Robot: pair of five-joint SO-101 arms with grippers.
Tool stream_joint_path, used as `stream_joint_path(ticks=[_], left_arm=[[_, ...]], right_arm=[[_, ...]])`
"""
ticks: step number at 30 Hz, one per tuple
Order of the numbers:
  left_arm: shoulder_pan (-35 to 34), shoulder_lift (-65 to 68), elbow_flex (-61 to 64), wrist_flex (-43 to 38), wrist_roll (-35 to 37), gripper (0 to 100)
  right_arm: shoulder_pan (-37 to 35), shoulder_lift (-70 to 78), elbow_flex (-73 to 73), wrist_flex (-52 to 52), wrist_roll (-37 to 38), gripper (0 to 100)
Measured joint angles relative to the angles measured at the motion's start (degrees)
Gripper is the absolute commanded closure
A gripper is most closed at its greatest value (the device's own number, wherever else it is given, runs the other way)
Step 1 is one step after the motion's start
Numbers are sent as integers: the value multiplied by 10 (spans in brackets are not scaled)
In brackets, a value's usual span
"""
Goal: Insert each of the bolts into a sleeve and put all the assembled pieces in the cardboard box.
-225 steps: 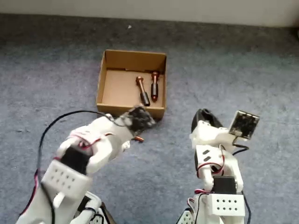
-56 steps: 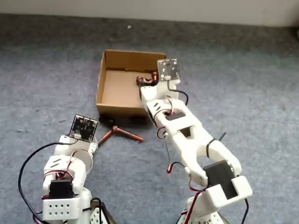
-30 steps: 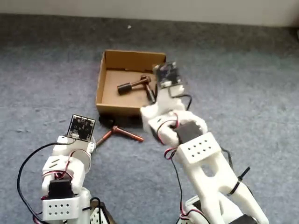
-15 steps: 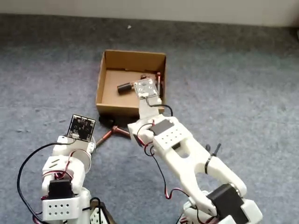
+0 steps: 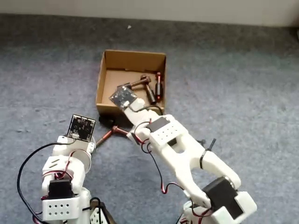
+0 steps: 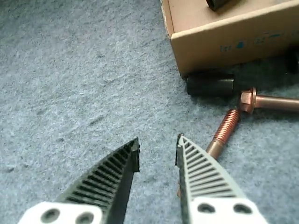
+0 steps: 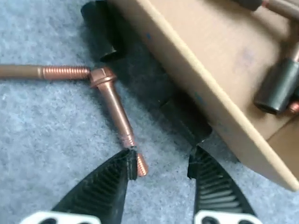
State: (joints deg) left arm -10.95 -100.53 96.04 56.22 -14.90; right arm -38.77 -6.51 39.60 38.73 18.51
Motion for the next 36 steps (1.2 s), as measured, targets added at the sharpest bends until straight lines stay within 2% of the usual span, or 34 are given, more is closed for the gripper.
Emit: stream_joint_path(ticks=[7, 15, 32, 36], left_arm=[[0, 0, 0, 0, 0, 846], [0, 0, 0, 0, 0, 846], [0, 0, 0, 0, 0, 846], [0, 0, 0, 0, 0, 846]], right_arm=[[-11, 66, -57, 0, 50, 831], [-11, 72, -90, 0, 100, 831], [-3, 183, -148, 1, 122, 837], [12, 186, -153, 32, 120, 837]])
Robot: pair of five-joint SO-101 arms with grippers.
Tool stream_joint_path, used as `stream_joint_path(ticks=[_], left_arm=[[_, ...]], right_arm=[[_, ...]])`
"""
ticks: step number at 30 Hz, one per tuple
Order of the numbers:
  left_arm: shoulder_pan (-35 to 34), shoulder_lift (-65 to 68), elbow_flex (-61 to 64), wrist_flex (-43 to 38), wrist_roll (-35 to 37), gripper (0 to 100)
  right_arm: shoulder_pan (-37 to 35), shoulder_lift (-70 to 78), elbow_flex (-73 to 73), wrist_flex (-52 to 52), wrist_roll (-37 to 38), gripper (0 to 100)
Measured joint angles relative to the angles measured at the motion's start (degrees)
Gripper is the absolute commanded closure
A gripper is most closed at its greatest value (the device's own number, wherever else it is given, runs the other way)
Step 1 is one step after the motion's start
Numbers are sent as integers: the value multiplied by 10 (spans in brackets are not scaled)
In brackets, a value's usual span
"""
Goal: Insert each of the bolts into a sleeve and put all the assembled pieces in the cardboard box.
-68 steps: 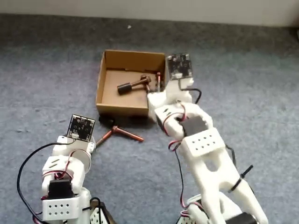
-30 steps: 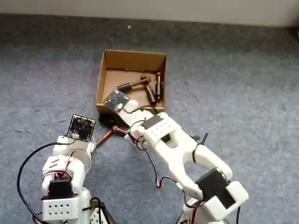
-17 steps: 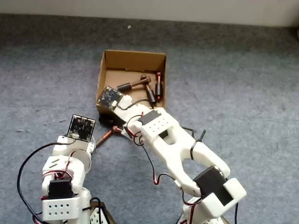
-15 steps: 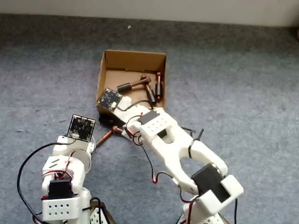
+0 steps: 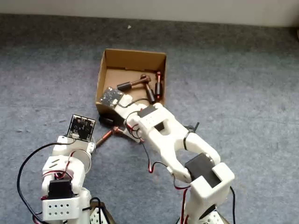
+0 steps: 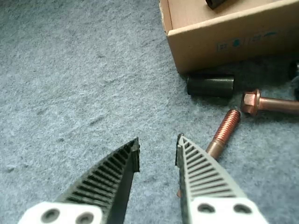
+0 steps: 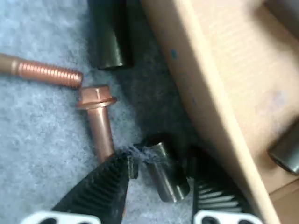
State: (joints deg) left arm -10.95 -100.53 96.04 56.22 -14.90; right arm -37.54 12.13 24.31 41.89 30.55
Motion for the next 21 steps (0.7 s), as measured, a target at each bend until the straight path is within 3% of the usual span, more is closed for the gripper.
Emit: stream_joint_path(ticks=[4, 9, 21], left_arm=[[0, 0, 0, 0, 0, 846], [0, 0, 0, 0, 0, 846], [0, 0, 0, 0, 0, 846]], right_arm=[[7, 0, -3, 25, 0, 852], [10, -1, -7, 48, 0, 996], [17, -68, 15, 69, -14, 994]])
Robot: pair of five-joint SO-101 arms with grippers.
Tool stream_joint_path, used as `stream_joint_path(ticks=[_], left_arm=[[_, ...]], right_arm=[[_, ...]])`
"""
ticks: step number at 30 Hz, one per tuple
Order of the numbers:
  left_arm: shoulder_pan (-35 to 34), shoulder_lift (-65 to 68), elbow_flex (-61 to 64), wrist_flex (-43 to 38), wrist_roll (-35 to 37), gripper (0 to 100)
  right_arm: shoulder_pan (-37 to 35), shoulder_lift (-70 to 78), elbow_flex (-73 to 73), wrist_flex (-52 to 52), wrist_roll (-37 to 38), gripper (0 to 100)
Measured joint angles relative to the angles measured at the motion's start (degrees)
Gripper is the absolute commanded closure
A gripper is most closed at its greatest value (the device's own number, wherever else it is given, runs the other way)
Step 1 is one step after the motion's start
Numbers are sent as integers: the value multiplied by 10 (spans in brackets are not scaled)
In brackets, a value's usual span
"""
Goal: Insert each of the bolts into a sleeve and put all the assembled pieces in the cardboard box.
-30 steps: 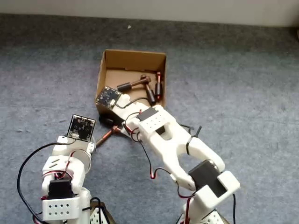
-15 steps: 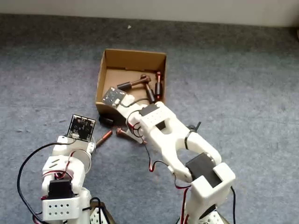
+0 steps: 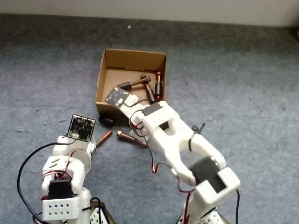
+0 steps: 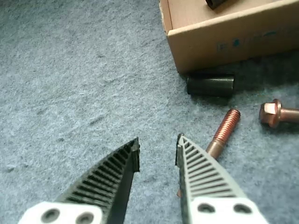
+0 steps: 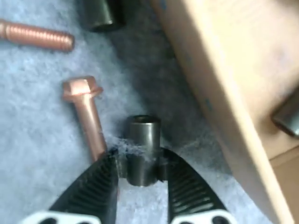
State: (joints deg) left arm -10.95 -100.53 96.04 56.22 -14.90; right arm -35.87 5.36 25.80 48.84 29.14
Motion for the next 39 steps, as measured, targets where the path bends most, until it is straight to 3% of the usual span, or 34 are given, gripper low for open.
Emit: stream_joint_path(ticks=[13, 25, 29, 35, 39], left_arm=[[-19, 0, 0, 0, 0, 843], [-36, 0, -9, 1, 0, 839], [-25, 0, -60, 55, 0, 778], [33, -4, -195, 185, 0, 776], [80, 19, -237, 210, 10, 776]], right_arm=[[24, -301, 174, 47, -265, 994], [222, -409, 307, 47, -425, 994], [262, -405, 337, -8, -472, 994], [291, -396, 389, -114, -508, 994], [308, -395, 392, -135, -513, 994]])
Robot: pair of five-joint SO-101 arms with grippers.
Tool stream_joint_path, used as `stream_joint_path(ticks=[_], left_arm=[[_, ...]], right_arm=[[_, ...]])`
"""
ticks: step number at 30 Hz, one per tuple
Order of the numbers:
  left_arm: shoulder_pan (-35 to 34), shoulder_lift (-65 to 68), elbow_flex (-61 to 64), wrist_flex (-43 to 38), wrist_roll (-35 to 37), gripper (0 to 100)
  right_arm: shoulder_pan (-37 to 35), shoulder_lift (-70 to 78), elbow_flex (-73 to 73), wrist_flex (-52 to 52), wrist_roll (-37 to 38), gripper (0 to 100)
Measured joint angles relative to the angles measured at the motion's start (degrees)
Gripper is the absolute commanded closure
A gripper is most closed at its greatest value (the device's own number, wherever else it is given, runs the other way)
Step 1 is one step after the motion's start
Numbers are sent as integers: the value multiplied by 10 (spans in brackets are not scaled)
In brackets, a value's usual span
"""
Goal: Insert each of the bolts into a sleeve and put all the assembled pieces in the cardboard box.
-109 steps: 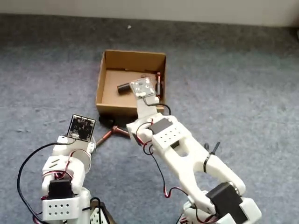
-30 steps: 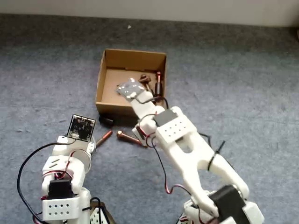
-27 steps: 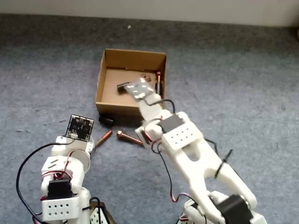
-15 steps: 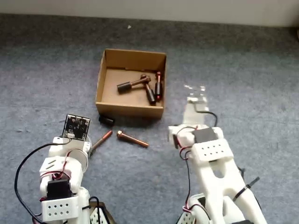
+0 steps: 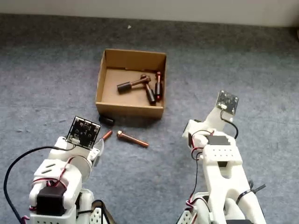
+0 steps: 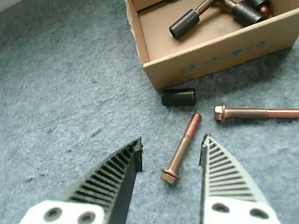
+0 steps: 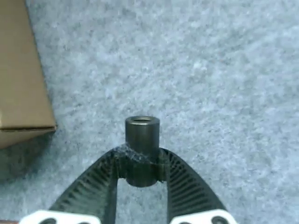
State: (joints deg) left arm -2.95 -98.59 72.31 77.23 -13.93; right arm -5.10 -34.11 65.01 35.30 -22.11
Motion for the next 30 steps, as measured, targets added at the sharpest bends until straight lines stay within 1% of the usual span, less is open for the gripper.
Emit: stream_joint_path(ticks=[3, 6, 8, 10, 15, 19, 21, 23, 27, 30], left_arm=[[35, 61, -22, 1, 17, 775], [77, 156, -62, 1, 43, 776], [110, 231, -97, 1, 73, 776], [141, 316, -138, 1, 118, 776], [200, 508, -232, 1, 269, 781], [215, 643, -287, -9, 328, 887], [214, 706, -300, -35, 367, 935], [213, 760, -304, -73, 405, 950], [214, 851, -306, -143, 476, 905], [214, 870, -306, -169, 549, 816]], right_arm=[[6, 0, 0, -4, -1, 994], [6, 0, 0, -4, -1, 994], [6, 0, 0, -4, -1, 994], [6, 0, 0, -4, -1, 994], [6, 0, 0, -4, -1, 994], [6, 0, 0, -4, -1, 994], [6, 0, 0, -4, -1, 994], [6, 0, 0, -4, -1, 994], [6, 0, 0, -4, -1, 994], [6, 0, 0, -4, -1, 994]])
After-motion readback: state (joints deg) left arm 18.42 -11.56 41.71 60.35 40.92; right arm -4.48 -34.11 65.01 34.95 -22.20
